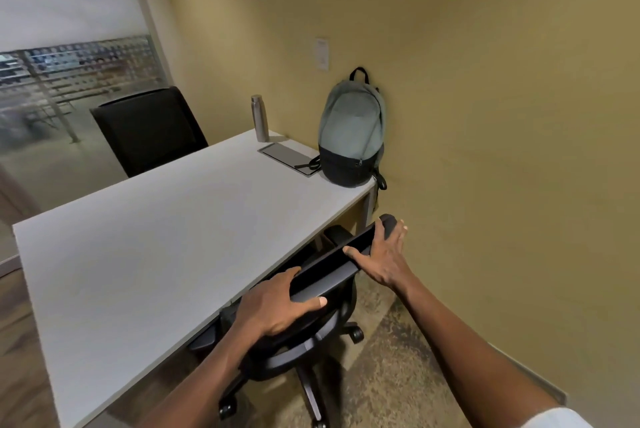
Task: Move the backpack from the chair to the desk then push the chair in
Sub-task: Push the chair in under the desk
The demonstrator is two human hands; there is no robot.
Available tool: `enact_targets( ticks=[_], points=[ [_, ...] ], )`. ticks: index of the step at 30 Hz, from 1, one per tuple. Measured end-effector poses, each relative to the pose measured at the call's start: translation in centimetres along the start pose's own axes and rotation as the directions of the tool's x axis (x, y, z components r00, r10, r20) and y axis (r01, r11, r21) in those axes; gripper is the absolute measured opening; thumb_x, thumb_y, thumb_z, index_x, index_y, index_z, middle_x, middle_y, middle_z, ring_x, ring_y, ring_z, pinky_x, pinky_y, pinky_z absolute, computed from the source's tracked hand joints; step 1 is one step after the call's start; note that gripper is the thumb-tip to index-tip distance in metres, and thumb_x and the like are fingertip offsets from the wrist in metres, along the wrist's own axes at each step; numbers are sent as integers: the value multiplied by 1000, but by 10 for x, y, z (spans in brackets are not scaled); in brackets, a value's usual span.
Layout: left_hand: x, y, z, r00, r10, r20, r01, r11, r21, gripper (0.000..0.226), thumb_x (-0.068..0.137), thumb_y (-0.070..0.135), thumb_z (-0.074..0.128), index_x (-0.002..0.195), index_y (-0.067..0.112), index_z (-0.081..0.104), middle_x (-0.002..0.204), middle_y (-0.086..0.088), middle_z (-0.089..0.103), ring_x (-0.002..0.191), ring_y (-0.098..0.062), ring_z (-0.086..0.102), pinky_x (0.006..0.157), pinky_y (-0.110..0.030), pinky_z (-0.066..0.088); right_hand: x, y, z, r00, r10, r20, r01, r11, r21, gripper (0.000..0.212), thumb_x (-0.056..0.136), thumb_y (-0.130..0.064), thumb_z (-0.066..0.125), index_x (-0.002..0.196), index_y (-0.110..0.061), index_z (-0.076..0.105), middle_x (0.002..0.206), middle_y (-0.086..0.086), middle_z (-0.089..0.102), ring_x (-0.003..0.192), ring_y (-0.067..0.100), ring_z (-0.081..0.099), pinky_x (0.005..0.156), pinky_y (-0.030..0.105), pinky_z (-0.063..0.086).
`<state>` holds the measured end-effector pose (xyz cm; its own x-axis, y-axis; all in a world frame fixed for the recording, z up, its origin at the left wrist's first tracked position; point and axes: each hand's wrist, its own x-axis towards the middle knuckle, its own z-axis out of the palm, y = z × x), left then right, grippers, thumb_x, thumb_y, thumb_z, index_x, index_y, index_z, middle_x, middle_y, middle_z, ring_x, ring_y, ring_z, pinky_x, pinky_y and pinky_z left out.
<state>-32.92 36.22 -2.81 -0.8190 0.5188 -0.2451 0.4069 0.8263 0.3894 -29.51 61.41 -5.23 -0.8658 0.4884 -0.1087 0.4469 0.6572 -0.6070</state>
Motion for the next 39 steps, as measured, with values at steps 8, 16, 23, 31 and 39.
enact_targets(
  ticks=[8,16,23,31,39],
  points=[
    [28,-3,-10,998,-55,-30,55,998,-14,103,58,100,39,145,44,33,139,11,59,120,-21,60,95,-41,48,46,3,-22,945,-128,302,127,992,22,156,36,-92,70,159,-27,0,156,15,-40,144,42,-32,117,65,4],
    [52,-3,-17,997,-68,-39,68,998,-11,86,70,91,44,141,43,36,132,11,61,113,-20,62,91,-40,48,82,-4,-21,915,-200,351,201,979,36,164,26,-95,67,159,-29,-4,156,14,-40,142,43,-34,116,69,2],
    [74,-2,-18,992,-108,-67,108,994,-3,90,73,91,39,147,40,31,143,8,54,122,-23,57,98,-41,45,113,-14,-24,894,-221,389,230,973,25,166,27,-94,67,158,-29,-9,155,13,-42,141,42,-36,114,69,0],
    [102,-3,-25,985,-144,-97,145,989,11,92,74,92,35,147,37,32,144,6,54,124,-25,56,99,-43,45,154,-27,-19,895,-222,388,262,963,-53,147,53,-75,80,158,-27,-10,156,15,-41,143,43,-33,114,68,1],
    [124,-2,-29,980,-132,-151,132,991,-14,82,71,91,41,134,38,45,125,5,66,109,-24,63,87,-38,48,179,-28,-14,904,-251,347,285,957,-51,146,53,-71,83,158,-28,-9,157,15,-39,144,44,-31,114,69,4]
  ],
)
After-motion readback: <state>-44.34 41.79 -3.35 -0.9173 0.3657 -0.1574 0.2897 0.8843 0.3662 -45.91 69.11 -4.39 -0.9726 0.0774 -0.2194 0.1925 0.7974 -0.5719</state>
